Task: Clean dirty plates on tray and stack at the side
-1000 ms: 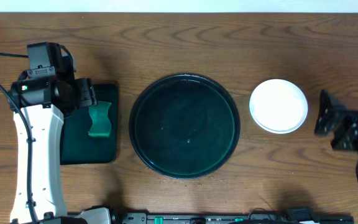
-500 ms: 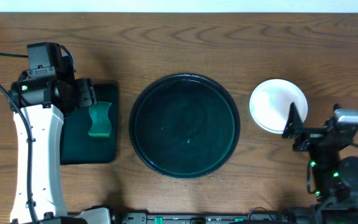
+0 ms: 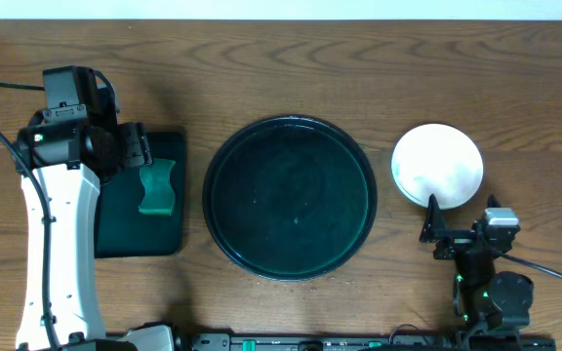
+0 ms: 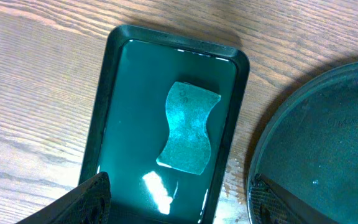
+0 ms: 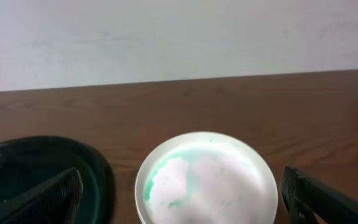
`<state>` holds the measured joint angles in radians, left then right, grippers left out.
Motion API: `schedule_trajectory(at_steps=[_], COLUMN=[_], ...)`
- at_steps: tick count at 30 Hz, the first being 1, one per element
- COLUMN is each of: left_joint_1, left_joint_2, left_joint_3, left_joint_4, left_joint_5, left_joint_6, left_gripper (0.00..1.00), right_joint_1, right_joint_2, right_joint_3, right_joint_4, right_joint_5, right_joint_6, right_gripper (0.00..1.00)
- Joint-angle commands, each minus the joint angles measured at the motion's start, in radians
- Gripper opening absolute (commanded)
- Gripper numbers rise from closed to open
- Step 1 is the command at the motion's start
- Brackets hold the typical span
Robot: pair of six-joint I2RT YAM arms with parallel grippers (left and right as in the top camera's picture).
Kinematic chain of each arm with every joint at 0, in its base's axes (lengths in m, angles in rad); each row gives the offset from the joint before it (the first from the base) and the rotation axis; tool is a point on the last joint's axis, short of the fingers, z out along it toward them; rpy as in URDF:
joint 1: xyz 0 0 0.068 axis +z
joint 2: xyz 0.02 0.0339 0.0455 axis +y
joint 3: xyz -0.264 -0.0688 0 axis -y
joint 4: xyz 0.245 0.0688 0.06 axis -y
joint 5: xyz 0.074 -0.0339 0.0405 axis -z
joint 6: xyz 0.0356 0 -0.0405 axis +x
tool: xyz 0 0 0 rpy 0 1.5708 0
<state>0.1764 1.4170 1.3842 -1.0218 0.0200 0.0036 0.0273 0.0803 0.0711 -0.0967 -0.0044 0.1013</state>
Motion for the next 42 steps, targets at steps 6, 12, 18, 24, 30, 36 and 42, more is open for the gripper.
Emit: schedule_trajectory(at_steps=[6, 12, 18, 24, 30, 36, 42], left_joint_1=[0.002, 0.002, 0.002, 0.002, 0.002, 0.002, 0.002], left_joint_2=[0.001, 0.001, 0.001, 0.001, 0.001, 0.001, 0.001], left_joint_3=[0.006, 0.006, 0.006, 0.006, 0.006, 0.006, 0.006], left_joint_4=[-0.002, -0.003, -0.002, -0.002, -0.002, -0.002, -0.002], left_joint_5=[-0.005, -0.005, -0.005, -0.005, -0.005, -0.005, -0.005], left_joint_6=[-0.004, -0.004, -0.004, -0.004, -0.004, -0.004, -0.004], left_gripper=[0.72, 0.72, 0.72, 0.72, 0.72, 0.72, 0.72], right_joint_1=[-0.006, -0.006, -0.006, -0.006, -0.006, -0.006, -0.006], right_joint_2=[-0.052, -0.051, -0.050, -0.050, -0.050, -0.050, -0.050], right_joint_3=[-0.066, -0.066, -0.066, -0.066, -0.066, -0.066, -0.066], right_joint_4=[0.026, 0.023, 0.023, 0.023, 0.023, 0.023, 0.023], right_joint_5=[-0.004, -0.008, -0.008, -0.008, -0.008, -0.008, -0.008], right_joint_6=[-0.002, -0.005, -0.005, -0.006, -0.005, -0.005, -0.005], right_gripper=[0.99, 0.99, 0.99, 0.99, 0.99, 0.99, 0.99])
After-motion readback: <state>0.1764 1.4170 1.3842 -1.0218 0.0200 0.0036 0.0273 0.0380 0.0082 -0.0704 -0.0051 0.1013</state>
